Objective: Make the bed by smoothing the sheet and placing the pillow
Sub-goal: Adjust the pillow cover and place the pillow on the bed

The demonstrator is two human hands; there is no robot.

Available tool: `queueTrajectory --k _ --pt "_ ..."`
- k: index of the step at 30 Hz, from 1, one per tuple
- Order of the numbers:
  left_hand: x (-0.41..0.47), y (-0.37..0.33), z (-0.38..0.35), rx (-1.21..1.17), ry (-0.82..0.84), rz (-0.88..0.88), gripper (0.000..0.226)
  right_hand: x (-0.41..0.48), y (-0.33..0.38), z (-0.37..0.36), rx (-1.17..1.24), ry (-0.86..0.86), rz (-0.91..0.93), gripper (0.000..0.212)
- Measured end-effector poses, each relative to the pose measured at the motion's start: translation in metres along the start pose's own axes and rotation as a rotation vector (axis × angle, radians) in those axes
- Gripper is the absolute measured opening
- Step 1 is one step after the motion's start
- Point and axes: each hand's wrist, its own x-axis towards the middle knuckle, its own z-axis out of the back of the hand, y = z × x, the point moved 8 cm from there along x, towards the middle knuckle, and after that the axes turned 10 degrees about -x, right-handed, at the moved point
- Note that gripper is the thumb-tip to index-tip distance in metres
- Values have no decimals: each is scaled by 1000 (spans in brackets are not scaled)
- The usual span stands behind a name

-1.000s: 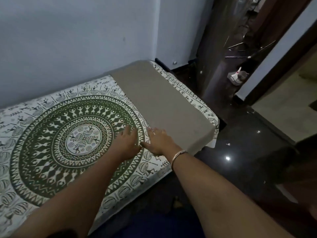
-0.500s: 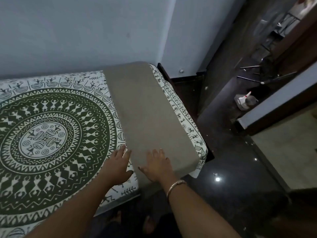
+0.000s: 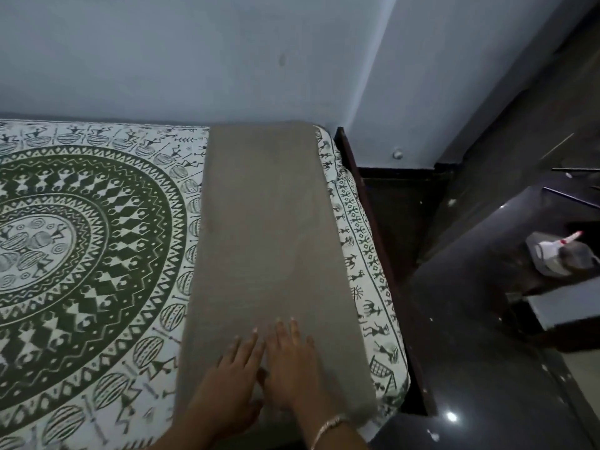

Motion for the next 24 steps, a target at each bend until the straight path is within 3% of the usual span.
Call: queueTrajectory --k 5,8,11,14,16,19,24 --pt "76 5 -45 53 -42 38 102 47 -93 -69 58 -76 -158 75" --pt "99 15 -49 -9 3 139 73 51 -137 -80 43 -79 -209 74" --pt "129 6 -36 -50 -4 182 60 61 -158 -59 49 -110 -210 70" --pt "176 -29 12 8 -95 66 66 90 -175 -14 59 -211 -210 67" --pt "210 -44 48 4 -172 16 56 115 -190 20 65 -265 -195 56" --pt "263 -58 89 -76 -180 -43 62 158 -218 60 103 -292 -213 62" --pt "361 -61 141 24 -227 -129 69 242 -278 111 112 -376 -240 60"
